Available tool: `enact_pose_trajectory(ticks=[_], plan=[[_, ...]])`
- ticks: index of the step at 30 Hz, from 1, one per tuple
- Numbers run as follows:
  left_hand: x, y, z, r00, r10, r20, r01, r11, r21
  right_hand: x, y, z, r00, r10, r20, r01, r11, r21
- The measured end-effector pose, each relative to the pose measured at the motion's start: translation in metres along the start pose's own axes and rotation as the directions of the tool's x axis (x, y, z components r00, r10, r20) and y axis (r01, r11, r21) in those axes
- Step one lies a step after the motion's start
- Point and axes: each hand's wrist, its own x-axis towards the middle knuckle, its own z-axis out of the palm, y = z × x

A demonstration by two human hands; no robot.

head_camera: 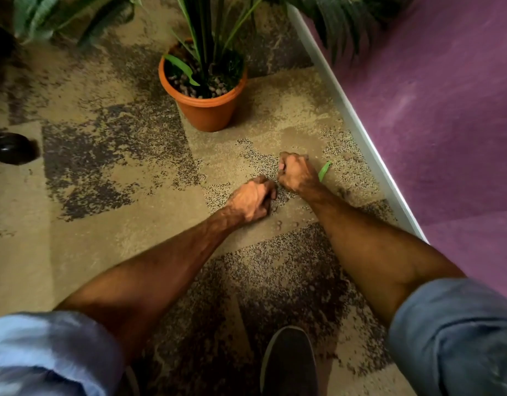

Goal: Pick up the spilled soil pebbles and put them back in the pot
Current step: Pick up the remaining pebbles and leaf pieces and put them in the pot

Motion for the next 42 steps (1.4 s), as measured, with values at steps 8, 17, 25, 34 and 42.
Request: enact_pose_trajectory(ticks=[8,17,25,34,42], plan=[[-0.008,0.013,0.019,1.0,-0.013,-0.012,0.013,0.999,0.034,-0.032,0.018,0.002,0.997,-0.065,0.035,0.069,0.988,-0.141],[-0.032,0.02,0.04,0.997,0.078,-0.003,-0.073,0.95,0.302,-0.052,0.024,-0.003,0.962,-0.196,0.19,0.209,0.977,-0.052],[-0.05,0.038,0.051,0.991,0.137,-0.001,-0.134,0.968,0.211,-0.085,0.038,0.003,0.95,-0.148,0.274,0.159,0.987,-0.021],[-0.052,0.055,0.042,0.993,-0.106,-0.058,0.107,0.994,0.011,-0.131,0.051,0.009,0.97,-0.099,0.221,0.097,0.995,0.024],[-0.057,0.059,0.027,0.985,-0.173,-0.01,0.173,0.983,0.054,-0.139,0.032,0.008,0.966,-0.196,0.17,0.208,0.977,-0.051]])
